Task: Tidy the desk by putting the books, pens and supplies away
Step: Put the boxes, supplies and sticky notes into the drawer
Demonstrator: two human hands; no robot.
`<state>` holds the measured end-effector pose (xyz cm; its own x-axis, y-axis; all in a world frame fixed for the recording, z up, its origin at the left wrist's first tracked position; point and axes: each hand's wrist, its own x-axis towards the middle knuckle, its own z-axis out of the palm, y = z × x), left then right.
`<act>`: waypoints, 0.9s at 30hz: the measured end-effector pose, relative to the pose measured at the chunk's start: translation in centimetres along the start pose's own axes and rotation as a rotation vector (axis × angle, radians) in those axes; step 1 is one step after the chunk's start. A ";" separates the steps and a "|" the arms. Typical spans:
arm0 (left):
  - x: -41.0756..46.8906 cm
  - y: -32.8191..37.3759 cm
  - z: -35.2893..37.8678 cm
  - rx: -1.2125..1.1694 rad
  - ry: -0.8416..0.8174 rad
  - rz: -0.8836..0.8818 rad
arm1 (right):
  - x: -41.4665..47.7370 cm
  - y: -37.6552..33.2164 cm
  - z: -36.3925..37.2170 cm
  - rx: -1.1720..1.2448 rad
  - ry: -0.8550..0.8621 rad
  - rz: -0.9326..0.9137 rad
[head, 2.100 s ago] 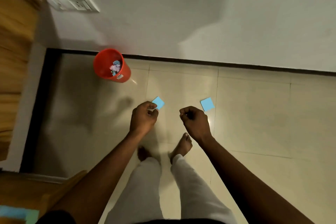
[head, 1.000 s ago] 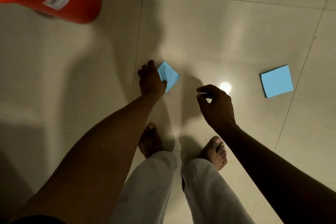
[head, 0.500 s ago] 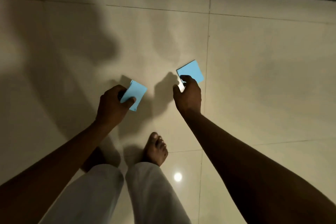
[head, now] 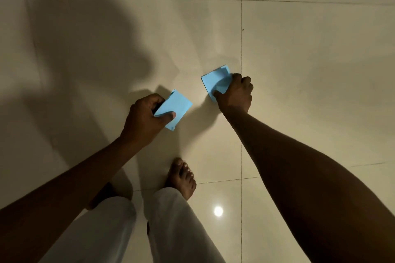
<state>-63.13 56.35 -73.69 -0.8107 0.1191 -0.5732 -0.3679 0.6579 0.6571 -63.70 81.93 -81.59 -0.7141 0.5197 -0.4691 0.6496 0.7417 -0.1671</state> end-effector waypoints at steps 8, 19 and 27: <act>-4.6 4.2 -5.3 -0.043 0.098 -0.063 | -6.7 -3.2 -4.5 0.457 -0.151 0.065; -20.6 19.7 -23.8 -0.370 0.436 -0.144 | -28.2 -15.3 -31.3 0.867 0.005 -0.196; -35.0 31.2 -39.0 -0.581 0.649 -0.094 | -39.1 -25.7 -49.8 0.999 -0.064 -0.425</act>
<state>-63.98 43.72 -14.09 -0.7993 -0.4796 -0.3620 -0.4768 0.1397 0.8678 -65.49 63.71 -15.76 -0.9346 0.2573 -0.2457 0.2922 0.1611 -0.9427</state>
